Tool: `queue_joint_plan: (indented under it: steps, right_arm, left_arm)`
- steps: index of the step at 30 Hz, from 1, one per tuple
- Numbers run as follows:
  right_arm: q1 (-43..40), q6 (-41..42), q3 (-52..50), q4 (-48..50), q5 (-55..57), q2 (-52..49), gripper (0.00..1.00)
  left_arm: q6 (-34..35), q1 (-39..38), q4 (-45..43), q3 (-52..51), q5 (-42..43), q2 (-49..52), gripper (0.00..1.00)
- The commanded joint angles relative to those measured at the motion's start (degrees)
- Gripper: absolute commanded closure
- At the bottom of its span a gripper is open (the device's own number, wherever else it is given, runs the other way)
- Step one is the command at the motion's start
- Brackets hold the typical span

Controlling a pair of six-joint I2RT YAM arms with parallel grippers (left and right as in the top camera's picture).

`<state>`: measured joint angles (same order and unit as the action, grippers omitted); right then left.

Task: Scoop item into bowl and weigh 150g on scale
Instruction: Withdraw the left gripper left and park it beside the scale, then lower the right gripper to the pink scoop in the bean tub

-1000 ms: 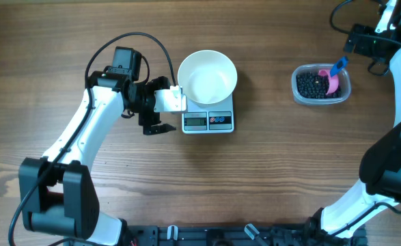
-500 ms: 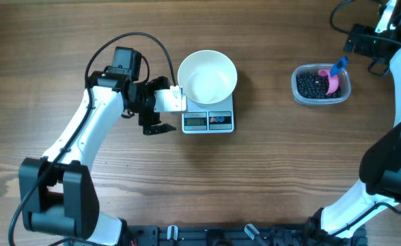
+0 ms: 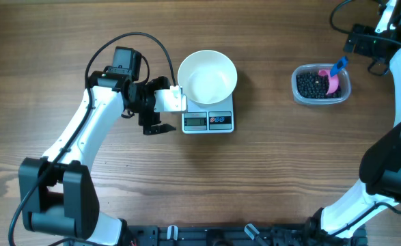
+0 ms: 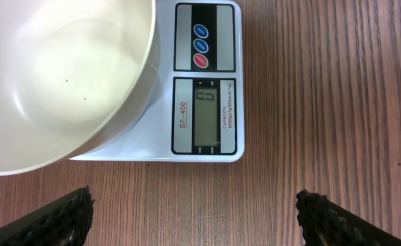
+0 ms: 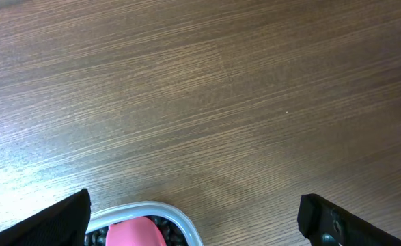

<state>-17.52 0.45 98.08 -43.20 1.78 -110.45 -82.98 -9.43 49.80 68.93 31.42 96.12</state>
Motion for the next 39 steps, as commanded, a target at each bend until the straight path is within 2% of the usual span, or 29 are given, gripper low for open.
queue_joint_plan:
  steps: [1, 21, 24, 26, 28, 31, 35, 39]
  right_arm:
    - [-0.02, 1.07, 0.85, 0.13, 0.81, 1.18, 0.01]
    - [-0.02, 1.29, 0.85, 2.08, 0.74, 1.18, 0.0]
    - [-0.02, 0.96, 1.11, 1.16, -7.76, 1.29, 0.0]
    - [-0.48, -0.42, 4.79, -0.26, -13.9, 2.14, 0.0]
    - [-0.55, -0.26, 11.87, -5.11, -14.16, 3.04, 0.0]
    - [0.5, -2.1, 23.08, -18.84, -15.47, 3.1, 0.0]
    - [3.28, -5.84, 24.15, -33.99, -15.39, 3.15, 0.0]
    - [3.43, -6.84, 24.02, -38.56, -15.56, 3.04, 0.0]
  left_arm:
    - [0.74, -0.11, -0.11, -0.37, 1.29, 0.68, 0.0]
    - [0.74, -0.11, -0.11, -0.37, 1.29, 0.68, 0.0]
    - [0.74, -0.11, -0.11, -0.37, 1.29, 0.68, 0.0]
    - [0.74, -0.11, -0.11, -0.37, 1.29, 0.68, 0.0]
    - [0.74, -0.09, -0.11, -0.37, 1.29, 0.68, 0.0]
    - [0.74, -0.11, -0.11, -0.37, 1.29, 0.68, 0.0]
    - [0.74, -0.09, -0.11, -0.37, 1.29, 0.68, 0.0]
    - [0.74, -0.11, -0.11, -0.37, 1.29, 0.68, 0.0]
